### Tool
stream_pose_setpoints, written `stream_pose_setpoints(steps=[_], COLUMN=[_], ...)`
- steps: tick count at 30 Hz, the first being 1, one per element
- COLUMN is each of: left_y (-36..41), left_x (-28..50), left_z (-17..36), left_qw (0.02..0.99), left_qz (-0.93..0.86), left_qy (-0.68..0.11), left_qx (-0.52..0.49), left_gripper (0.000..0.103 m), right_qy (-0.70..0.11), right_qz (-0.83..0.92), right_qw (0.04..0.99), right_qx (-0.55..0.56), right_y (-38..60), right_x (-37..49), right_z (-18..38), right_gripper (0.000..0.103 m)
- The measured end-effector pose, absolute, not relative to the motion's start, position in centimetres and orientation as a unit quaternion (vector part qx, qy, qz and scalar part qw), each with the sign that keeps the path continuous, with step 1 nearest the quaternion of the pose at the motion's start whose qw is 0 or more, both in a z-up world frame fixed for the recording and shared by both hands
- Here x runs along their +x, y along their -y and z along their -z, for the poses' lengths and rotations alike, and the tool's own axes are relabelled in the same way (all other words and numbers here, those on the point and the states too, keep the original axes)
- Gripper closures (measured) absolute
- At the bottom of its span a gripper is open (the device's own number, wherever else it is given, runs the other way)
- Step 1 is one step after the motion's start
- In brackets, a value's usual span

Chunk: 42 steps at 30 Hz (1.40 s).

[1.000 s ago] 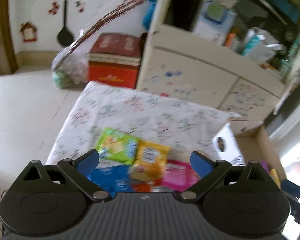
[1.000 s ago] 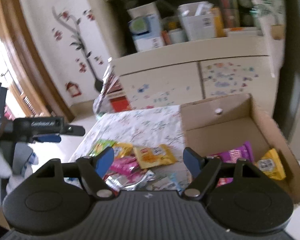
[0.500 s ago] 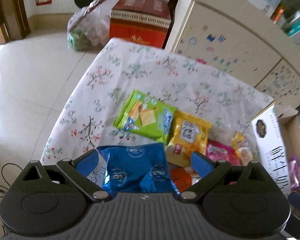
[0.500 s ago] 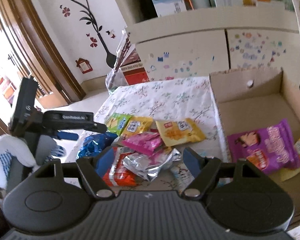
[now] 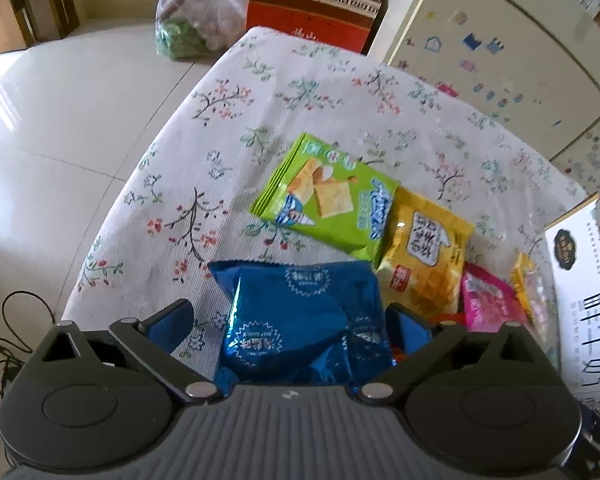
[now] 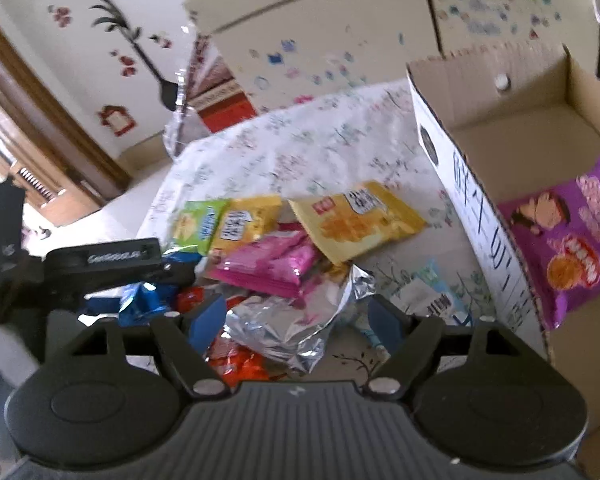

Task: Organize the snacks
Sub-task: 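Move the left tool to the blue bag while the right tool reaches the silver foil bag, then grasp the blue bag with the left tool while the right tool grasps the silver foil bag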

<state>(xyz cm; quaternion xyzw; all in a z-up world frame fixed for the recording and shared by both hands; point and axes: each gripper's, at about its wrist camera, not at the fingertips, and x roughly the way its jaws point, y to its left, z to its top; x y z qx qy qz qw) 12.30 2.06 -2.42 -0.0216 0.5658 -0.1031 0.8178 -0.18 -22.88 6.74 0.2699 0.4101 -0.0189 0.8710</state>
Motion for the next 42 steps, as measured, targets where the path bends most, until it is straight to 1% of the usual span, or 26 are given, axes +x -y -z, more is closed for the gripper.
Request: stream_pose_setpoints(steps=[4, 8, 12, 14, 15, 19, 22, 24, 26, 32, 42], left_y=[-1.8, -1.6, -1.2, -1.3, -1.4, -1.7, -1.9, -2.1, -2.3, -2.2, -2.5], left_x=[12.2, 12.1, 11.5, 11.2, 11.1, 10.7, 10.3, 10.2, 10.2, 10.0, 9.6], left_z=[2.9, 3.0, 3.2, 3.2, 3.2, 3.0, 2.8, 2.6, 2.3, 1.9, 0.5], left_qw=[0.818, 0.818, 0.814, 0.815, 0.816, 0.818, 0.822, 0.825, 0.827, 0.827, 0.84], left_qz=[0.093, 0.092, 0.084, 0.082, 0.08, 0.081, 0.084, 0.088, 0.094, 0.104, 0.1], left_qy=[-0.567, -0.567, -0.573, -0.572, -0.571, -0.568, -0.561, -0.557, -0.554, -0.552, -0.532], left_qx=[-0.003, 0.008, 0.036, 0.045, 0.047, 0.044, 0.043, 0.034, 0.02, -0.006, -0.026], left_gripper=[0.0, 0.0, 0.0, 0.0, 0.0, 0.0, 0.005, 0.012, 0.015, 0.017, 0.017], right_qy=[-0.417, -0.413, -0.414, -0.415, -0.417, -0.424, -0.432, -0.436, -0.437, -0.442, -0.43], right_qz=[0.028, 0.017, 0.006, -0.004, -0.008, -0.022, -0.036, -0.043, -0.048, -0.049, -0.067], right_qw=[0.862, 0.87, 0.873, 0.873, 0.872, 0.876, 0.875, 0.874, 0.873, 0.861, 0.861], right_qx=[0.287, 0.269, 0.257, 0.257, 0.256, 0.23, 0.214, 0.209, 0.211, 0.245, 0.263], right_y=[22.7, 22.4, 22.0, 22.1, 22.1, 21.7, 21.3, 21.2, 21.3, 22.1, 22.0], right_x=[0.6, 0.7, 0.5, 0.3, 0.2, 0.0, -0.4, -0.7, -0.9, -1.2, -1.9], right_z=[-5.6, -5.4, -5.4, -5.4, -5.5, -5.9, -6.1, -6.3, -6.4, -6.6, -7.8], right_gripper=[0.023, 0.023, 0.025, 0.028, 0.03, 0.031, 0.031, 0.031, 0.031, 0.031, 0.031])
